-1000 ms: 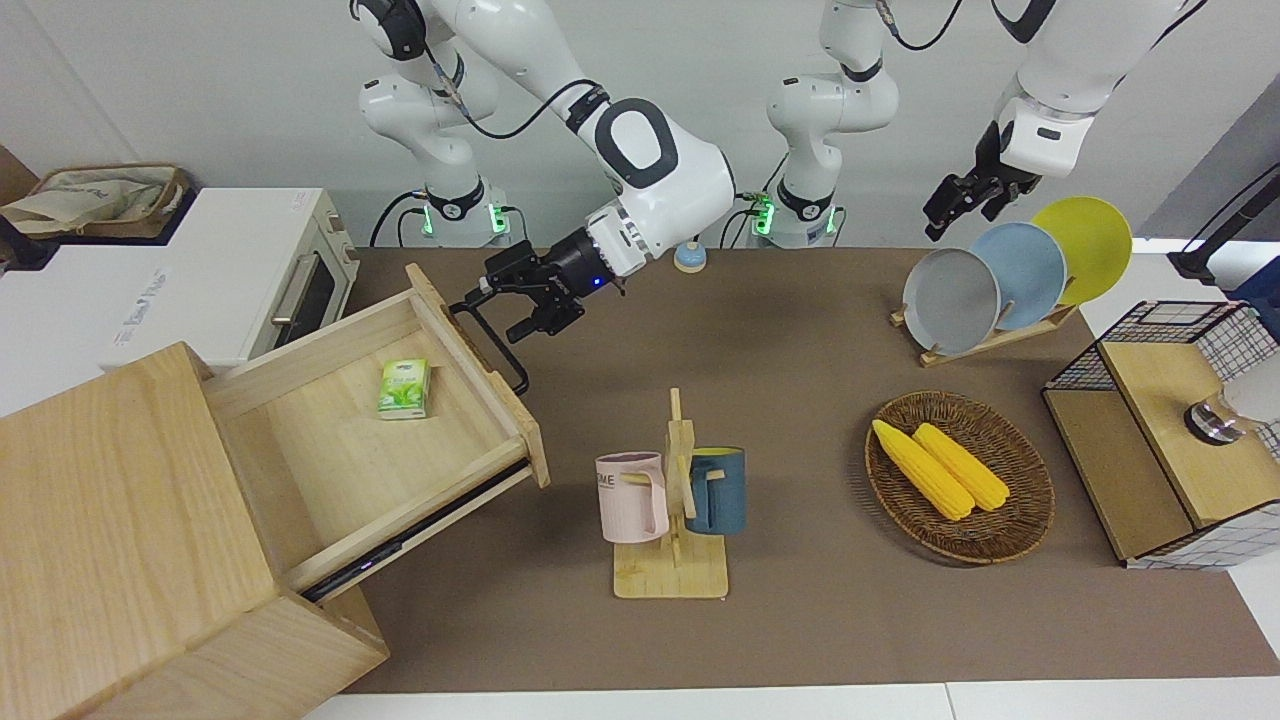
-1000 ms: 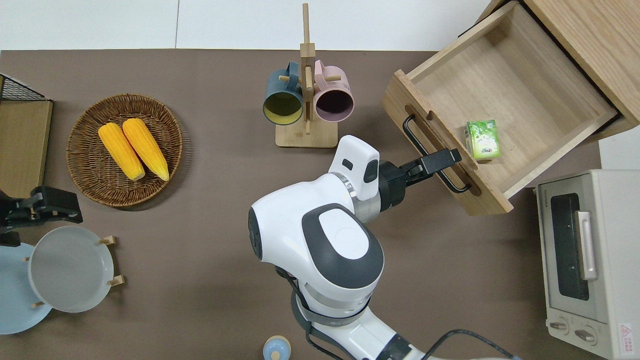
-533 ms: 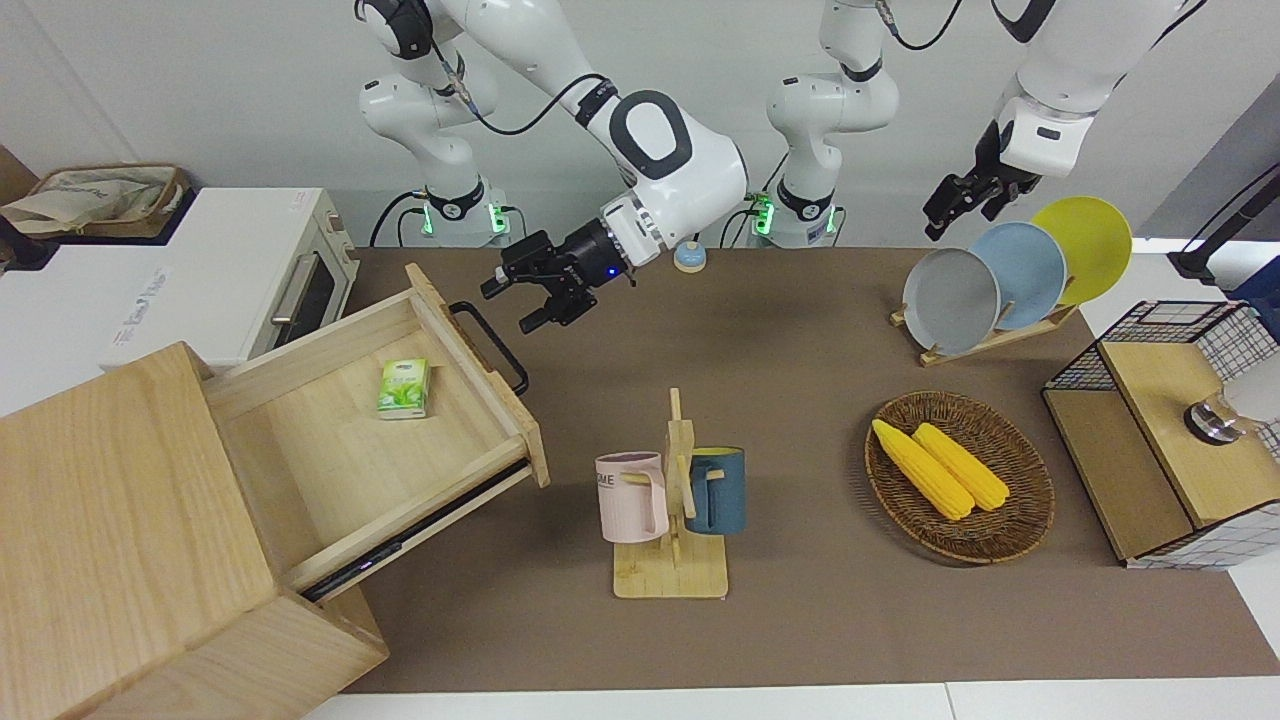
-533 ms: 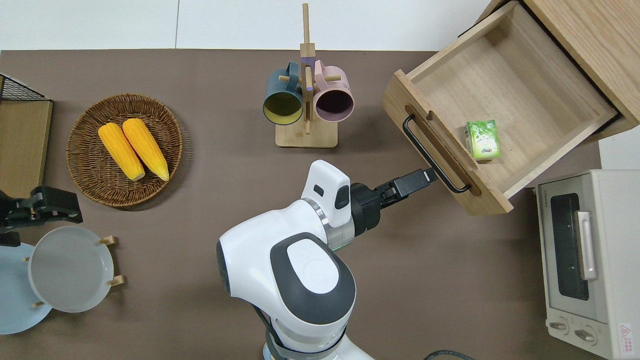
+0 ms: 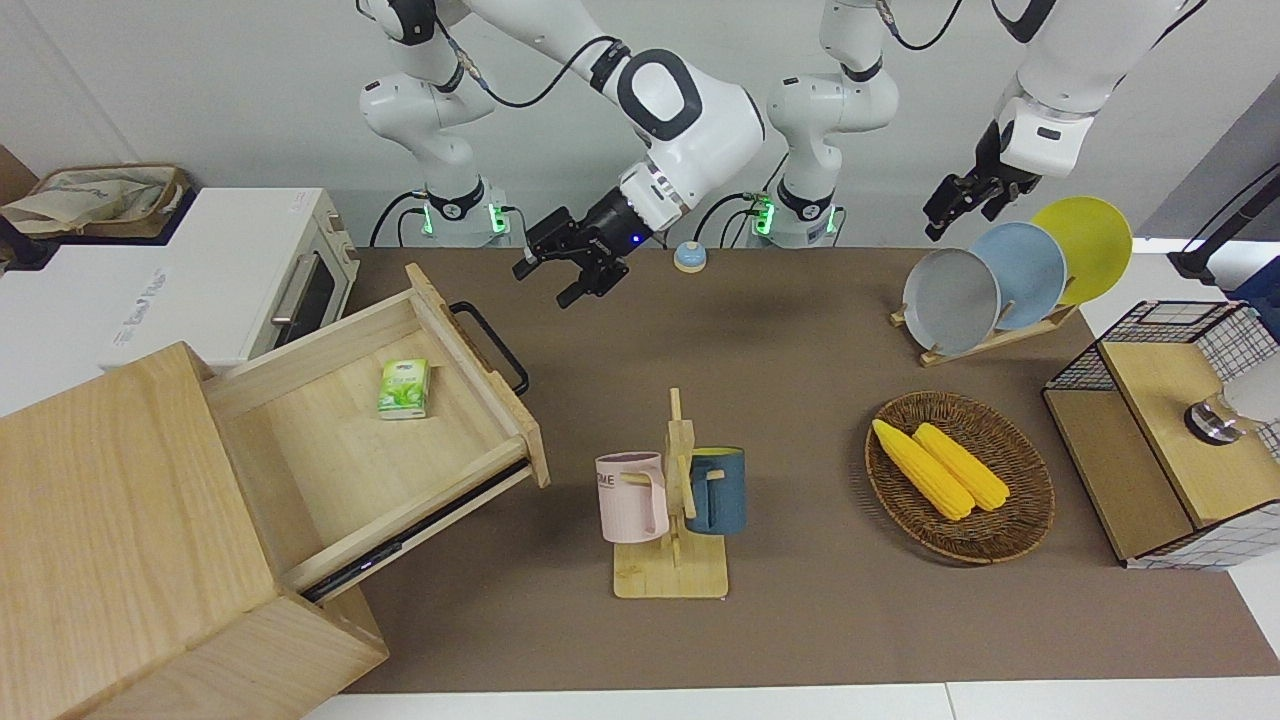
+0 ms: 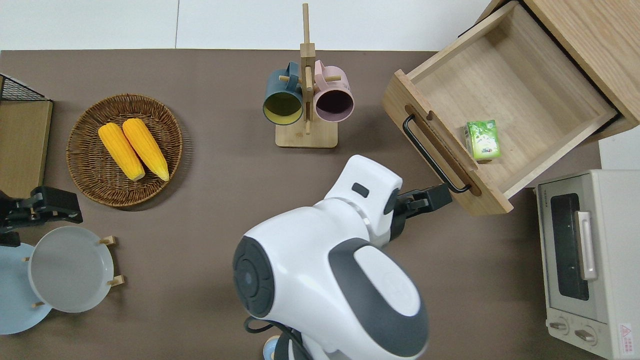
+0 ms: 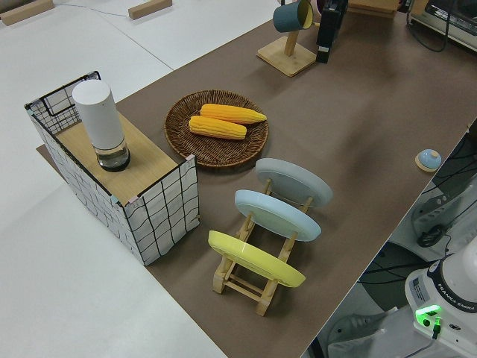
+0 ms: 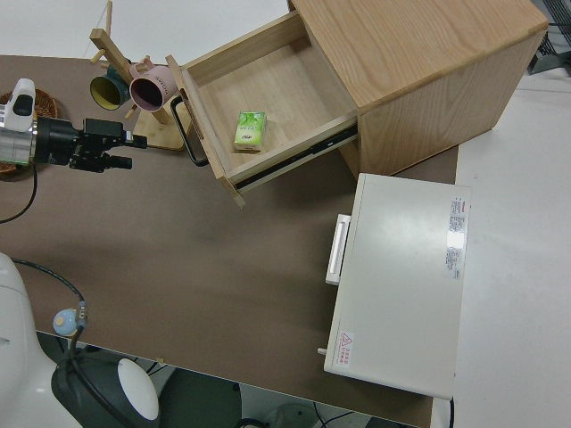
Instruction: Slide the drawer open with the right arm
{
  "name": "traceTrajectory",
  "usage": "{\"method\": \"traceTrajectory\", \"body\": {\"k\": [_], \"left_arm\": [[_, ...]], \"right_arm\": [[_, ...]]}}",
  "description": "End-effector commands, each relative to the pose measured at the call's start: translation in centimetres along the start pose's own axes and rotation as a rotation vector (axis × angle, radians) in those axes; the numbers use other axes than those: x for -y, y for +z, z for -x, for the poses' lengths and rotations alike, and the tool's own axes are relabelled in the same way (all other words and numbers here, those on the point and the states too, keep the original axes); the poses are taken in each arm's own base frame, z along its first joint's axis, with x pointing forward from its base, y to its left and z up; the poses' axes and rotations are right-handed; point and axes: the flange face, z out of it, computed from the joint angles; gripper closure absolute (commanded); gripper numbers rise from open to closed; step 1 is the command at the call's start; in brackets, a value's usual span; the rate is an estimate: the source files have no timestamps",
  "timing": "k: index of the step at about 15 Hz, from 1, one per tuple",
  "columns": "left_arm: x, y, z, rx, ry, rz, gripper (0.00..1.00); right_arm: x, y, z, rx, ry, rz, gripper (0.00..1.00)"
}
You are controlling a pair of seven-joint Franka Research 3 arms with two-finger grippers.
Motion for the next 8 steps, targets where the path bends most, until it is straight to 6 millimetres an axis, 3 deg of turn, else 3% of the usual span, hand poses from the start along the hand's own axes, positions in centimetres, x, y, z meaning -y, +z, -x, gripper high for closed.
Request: {"method": "traceTrajectory", "body": {"k": [1,6,8], "left_arm": [[0.1,-0.4,0.3,-0.005,0.009,0.006,0.01],[0.1,-0.4,0.3,-0.005,0.009,0.006,0.01],[0.1,-0.4,0.3,-0.005,0.009,0.006,0.01]], "right_arm": [[-6.4,-0.5,0.5,0.013,0.143,-0.240,0.009],[-16.6,1.9,2.2,0.113,0.366,-0.543,0.009],[-18.7,3.2,3.3,0.132,0.369,-0.577,0.009]]}}
